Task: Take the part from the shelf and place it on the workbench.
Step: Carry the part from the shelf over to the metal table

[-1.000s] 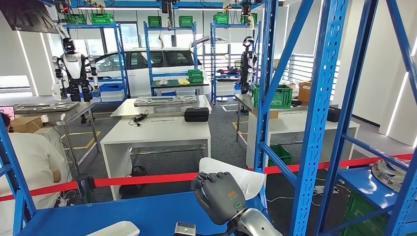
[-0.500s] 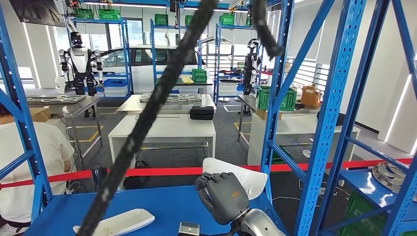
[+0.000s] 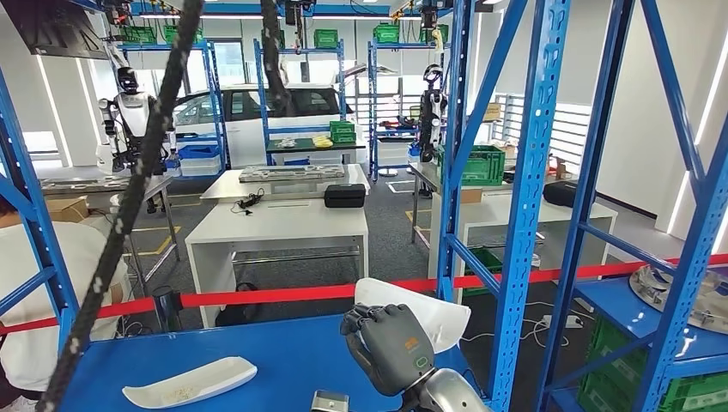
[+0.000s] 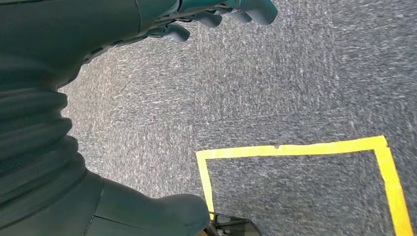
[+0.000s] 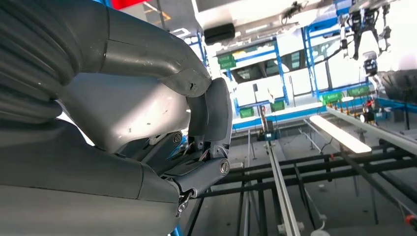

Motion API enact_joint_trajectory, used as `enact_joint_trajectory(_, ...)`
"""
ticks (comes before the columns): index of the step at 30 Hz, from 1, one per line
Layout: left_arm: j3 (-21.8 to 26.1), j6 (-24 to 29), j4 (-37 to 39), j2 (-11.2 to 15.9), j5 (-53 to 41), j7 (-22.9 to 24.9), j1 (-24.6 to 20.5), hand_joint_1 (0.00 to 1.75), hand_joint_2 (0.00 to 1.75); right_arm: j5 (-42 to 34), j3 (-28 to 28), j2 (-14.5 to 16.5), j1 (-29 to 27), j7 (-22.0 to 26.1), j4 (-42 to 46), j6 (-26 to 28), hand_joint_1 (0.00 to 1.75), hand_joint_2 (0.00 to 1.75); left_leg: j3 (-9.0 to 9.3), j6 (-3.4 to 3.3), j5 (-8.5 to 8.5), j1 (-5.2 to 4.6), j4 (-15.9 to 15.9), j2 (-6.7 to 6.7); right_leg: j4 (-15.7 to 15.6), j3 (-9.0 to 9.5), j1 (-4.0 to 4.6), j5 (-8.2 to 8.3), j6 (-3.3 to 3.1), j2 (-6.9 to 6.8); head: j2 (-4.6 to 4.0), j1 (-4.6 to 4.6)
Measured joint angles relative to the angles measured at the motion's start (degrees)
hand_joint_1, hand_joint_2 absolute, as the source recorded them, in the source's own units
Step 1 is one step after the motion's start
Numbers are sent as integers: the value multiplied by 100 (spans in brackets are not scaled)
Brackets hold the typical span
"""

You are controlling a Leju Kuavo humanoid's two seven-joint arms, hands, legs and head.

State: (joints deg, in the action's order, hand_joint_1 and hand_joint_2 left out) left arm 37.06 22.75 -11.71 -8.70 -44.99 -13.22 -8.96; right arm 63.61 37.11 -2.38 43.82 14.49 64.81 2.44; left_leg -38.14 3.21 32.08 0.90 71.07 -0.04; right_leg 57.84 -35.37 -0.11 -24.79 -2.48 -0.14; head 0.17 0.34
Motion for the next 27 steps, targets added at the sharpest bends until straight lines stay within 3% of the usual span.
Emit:
enact_joint_trajectory(2,0,4,-1,11,3,-5,-5,0,175,3,-2,3,-5,1,1,6,175,175,533,-21,-212,-7,-789,1,57,-85,-4,40,45,1,0,-2)
enact_joint_trajectory(4,1,6,1,14,8,-11,-7,0,175,7,-6,15,-3,4,2,13,175,175,787,-89,-275,-30,-1209,-17,97,-132,6,85,106,1,0,-1)
enact_joint_trajectory(7,1,9,2,13,14,-20,-5,0,175,17,-12,25,-1,9,2,17,175,175,725,-230,-327,-28,-1238,-29,114,-179,10,142,199,7,-1,5)
enact_joint_trajectory(8,1,9,1,13,14,-22,-6,0,175,23,-15,25,0,8,2,19,175,175,692,-279,-366,-18,-1243,-24,191,-225,5,69,232,10,-1,9)
enact_joint_trajectory(10,2,10,-2,14,11,-22,-8,0,175,37,-19,24,1,2,2,20,175,175,600,-352,-455,-3,-1253,-12,696,-441,-14,-313,296,15,0,15)
enact_joint_trajectory(12,3,10,-2,14,4,-19,-9,0,175,53,-20,24,-5,-15,2,20,175,175,476,-373,-539,-6,-1239,-9,1480,-727,-21,-757,337,15,-1,20)
enact_joint_trajectory(13,3,9,-1,13,1,-15,-8,0,175,63,-20,24,-11,-25,2,20,175,175,412,-372,-579,-7,-1229,-8,1724,-784,-21,-863,343,15,-1,21)
enact_joint_trajectory(14,3,9,-1,13,-1,-13,-7,0,175,72,-20,24,-15,-32,2,19,175,175,355,-366,-615,-8,-1218,-9,1740,-723,-20,-860,336,15,-1,22)
enact_joint_trajectory(15,3,9,-1,13,-1,-11,-7,0,175,80,-20,24,-16,-39,2,16,175,175,310,-358,-648,-10,-1210,-10,1518,-537,-17,-769,317,15,-1,22)
enact_joint_trajectory(17,3,10,-1,8,-1,-12,-8,0,175,91,-25,25,2,-46,4,13,175,175,256,-327,-708,-18,-1203,-13,661,52,8,-533,240,16,0,21)
enact_joint_trajectory(19,3,10,-2,0,-1,-15,-9,0,175,96,-36,30,30,-50,9,11,175,175,236,-268,-760,-20,-1206,-13,102,386,55,-414,169,15,-1,19)
enact_joint_trajectory(21,3,10,-2,-6,-1,-18,-8,0,175,100,-45,33,45,-51,13,7,175,175,226,-190,-818,-15,-1233,-10,35,377,81,-361,119,14,-1,18)
enact_joint_trajectory(23,3,11,-1,-5,-1,-22,-6,0,175,102,-48,40,50,-46,13,-2,175,175,181,-127,-802,-12,-1213,-10,-22,349,47,-264,59,4,-1,14)
enact_joint_trajectory(25,3,11,-1,-2,-1,-28,-6,0,175,101,-48,55,54,-30,13,-11,175,175,12,-82,-497,-10,-837,-12,-81,291,8,-158,3,-12,-1,3)
enact_joint_trajectory(27,3,11,-1,-1,-1,-32,-5,0,175,99,-48,65,49,-13,13,-20,175,175,-243,-40,-42,-6,-105,-13,-80,192,7,-86,-22,-18,-1,-7)
